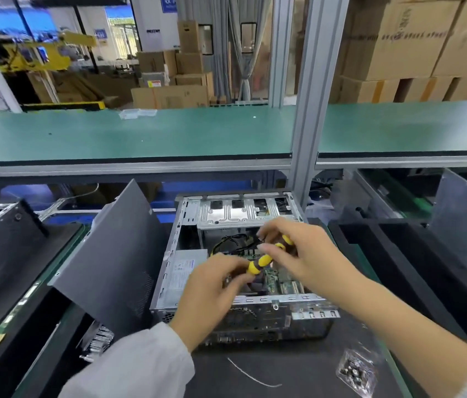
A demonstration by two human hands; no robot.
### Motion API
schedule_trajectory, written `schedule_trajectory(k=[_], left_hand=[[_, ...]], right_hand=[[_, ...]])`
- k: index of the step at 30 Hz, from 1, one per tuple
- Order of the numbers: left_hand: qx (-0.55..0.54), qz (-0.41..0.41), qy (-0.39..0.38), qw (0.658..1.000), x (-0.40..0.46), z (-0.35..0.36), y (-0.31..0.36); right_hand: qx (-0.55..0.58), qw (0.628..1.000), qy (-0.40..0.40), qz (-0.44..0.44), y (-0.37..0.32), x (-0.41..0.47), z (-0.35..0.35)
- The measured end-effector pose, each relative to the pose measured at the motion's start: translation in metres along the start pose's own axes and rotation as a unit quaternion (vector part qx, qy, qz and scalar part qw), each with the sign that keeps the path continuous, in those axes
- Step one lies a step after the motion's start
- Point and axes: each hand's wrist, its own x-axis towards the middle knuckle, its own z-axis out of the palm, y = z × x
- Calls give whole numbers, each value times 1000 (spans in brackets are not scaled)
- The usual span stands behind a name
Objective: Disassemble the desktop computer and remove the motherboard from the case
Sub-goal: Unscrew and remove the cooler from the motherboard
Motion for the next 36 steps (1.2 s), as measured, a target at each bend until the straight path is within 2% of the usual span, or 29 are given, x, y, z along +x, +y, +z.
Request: schedule_trajectory(k=[4,6,10,14,18,22,24,29,30,33,36], left_hand=[[-54,-31,5,998,43,11,-3],[-77,-81,-30,993,60,21,-14],[-17,-159,-136,978,79,36,-55],[60,-209,-177,960,78,44,-88],[32,-207,-207,956,85,67,-99],[-58,-168,-200,964,94,95,-102],[-96,-170,-173,965,93,107,-105],[-122,-232,-13,965,99,109,-125],[-115,-237,-11,965,101,110,-128],[-76,-211,-76,972,100,115,-126],[-89,-224,-49,969,100,115,-128]], right_hand=[[89,991,97,-27,3,39,5],[111,987,113,-20,19,52,18],[133,983,118,48,68,61,45],[192,964,157,94,111,57,64],[178,963,165,120,144,51,82],[170,961,166,139,161,46,96],[176,959,171,143,162,47,97],[161,968,132,140,160,49,100],[163,968,127,142,160,49,101],[167,967,123,147,160,50,101],[159,970,110,149,160,50,102]])
